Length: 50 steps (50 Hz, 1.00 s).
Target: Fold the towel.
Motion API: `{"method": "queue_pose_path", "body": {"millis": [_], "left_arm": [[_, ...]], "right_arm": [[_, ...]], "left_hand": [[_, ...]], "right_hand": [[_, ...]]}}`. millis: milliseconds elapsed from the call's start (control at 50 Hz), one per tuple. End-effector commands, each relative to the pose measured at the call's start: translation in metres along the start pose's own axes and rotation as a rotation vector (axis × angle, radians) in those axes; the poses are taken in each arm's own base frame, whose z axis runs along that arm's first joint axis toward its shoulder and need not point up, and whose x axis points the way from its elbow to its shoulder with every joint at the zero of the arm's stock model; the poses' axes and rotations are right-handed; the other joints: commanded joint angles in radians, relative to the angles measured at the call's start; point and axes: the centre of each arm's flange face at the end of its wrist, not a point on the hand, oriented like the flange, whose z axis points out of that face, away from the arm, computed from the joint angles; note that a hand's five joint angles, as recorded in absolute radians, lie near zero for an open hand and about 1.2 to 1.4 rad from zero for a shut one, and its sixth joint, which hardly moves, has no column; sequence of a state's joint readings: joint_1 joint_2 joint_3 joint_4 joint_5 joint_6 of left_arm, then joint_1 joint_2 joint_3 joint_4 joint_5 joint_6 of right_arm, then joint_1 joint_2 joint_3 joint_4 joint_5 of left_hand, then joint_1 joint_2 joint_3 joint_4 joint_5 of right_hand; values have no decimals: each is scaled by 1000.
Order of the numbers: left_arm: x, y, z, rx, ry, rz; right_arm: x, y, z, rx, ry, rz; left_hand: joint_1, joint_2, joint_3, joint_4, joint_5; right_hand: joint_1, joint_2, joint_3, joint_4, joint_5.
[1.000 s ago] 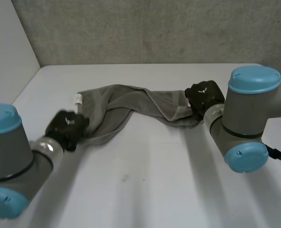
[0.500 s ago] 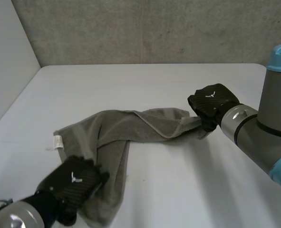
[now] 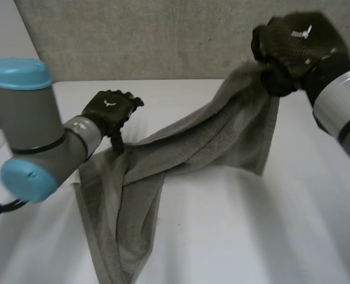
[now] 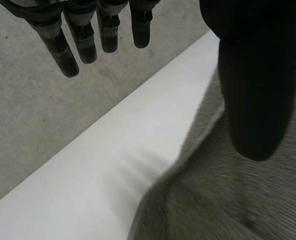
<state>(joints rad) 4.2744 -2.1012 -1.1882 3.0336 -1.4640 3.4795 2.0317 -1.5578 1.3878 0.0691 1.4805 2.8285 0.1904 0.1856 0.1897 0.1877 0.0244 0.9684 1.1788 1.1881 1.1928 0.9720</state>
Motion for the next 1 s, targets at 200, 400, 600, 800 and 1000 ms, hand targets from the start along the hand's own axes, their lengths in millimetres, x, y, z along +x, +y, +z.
{"method": "queue_pose_path", "body": {"millis": [200,400,600,800,1000], "left_arm": [[24,33,63,-53,182,-135],[22,31,56,-97,245,-152],[-25,17,57,-70,89,-161],[-18,40,37,-181,127,-188],[-1,63,40,-242,165,-192]], "right_arm": [[10,-54,-33,224,-7,21],[39,-43,-20,191,100,-2],[35,-34,-17,164,87,-5],[34,-27,-14,141,82,-2],[35,-29,-15,149,89,-2]], "left_hand": [[91,95,91,93,82],[88,93,88,90,79],[88,92,88,90,79],[91,95,91,93,82],[99,104,100,102,91]], "right_hand": [[428,217,208,203,250],[428,217,208,203,250],[428,217,208,203,250],[428,217,208,203,250],[428,217,208,203,250]]}}
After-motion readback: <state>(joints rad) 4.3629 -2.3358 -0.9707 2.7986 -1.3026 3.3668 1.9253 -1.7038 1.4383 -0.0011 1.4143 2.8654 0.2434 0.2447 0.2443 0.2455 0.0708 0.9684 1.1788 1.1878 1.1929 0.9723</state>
